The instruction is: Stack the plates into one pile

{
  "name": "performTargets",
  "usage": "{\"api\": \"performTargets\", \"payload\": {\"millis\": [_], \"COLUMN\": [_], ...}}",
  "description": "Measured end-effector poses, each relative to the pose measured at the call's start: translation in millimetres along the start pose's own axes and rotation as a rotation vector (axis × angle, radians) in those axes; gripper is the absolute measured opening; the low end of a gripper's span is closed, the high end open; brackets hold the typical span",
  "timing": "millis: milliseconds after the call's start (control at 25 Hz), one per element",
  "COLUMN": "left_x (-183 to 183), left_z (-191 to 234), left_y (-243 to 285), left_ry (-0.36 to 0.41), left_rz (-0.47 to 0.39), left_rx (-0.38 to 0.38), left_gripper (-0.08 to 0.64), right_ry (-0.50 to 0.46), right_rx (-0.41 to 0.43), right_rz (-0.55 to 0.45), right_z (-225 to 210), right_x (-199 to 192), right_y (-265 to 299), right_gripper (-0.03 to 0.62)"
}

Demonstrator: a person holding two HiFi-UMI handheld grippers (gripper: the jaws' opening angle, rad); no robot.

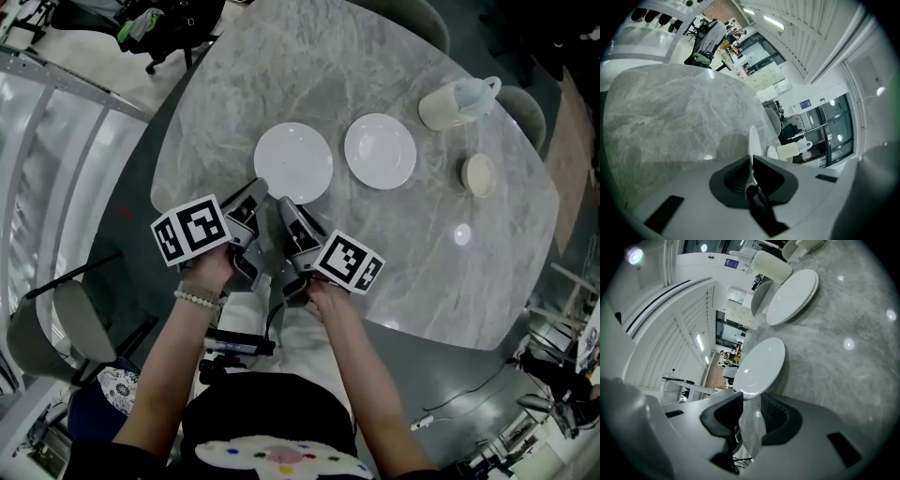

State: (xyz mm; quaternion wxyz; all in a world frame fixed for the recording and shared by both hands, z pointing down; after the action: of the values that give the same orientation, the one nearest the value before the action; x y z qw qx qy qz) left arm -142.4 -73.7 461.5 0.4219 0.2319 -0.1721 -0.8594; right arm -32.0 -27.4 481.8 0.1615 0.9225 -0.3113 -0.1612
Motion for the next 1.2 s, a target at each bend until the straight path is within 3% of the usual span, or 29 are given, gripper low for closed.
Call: {"api": "performTargets", "payload": {"millis": [640, 1200], "left_x": [3, -16], "left_z": [-15, -59], "left_y": [-3, 39], "left_ry": [0.095, 0.149], "left_rz": [0.007, 0.091], "left_rx": [-0.019, -0.103], "left_gripper": [0.040, 0.043], "right_ry": [-0.201, -0.234], "right_rx": [-0.029, -0.077], "right_rz": [-0.009, -0.148], "right_z": [13, 6], "right_x": [16, 63], "right_y": [-11, -48], "right_gripper": [0.100, 0.097]}}
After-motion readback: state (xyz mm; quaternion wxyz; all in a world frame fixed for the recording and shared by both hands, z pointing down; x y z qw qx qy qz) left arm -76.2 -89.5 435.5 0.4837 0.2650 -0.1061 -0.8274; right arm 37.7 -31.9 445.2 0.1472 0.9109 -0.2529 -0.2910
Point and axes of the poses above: the fingertips, and each gripper's own axes: y forward along the fingers, z to its left, x out of its top, the point moved 5 cm from there along -y, backward along the fingers, and after that the axes turned 3 degrees about -z, right-handed, at the moved point
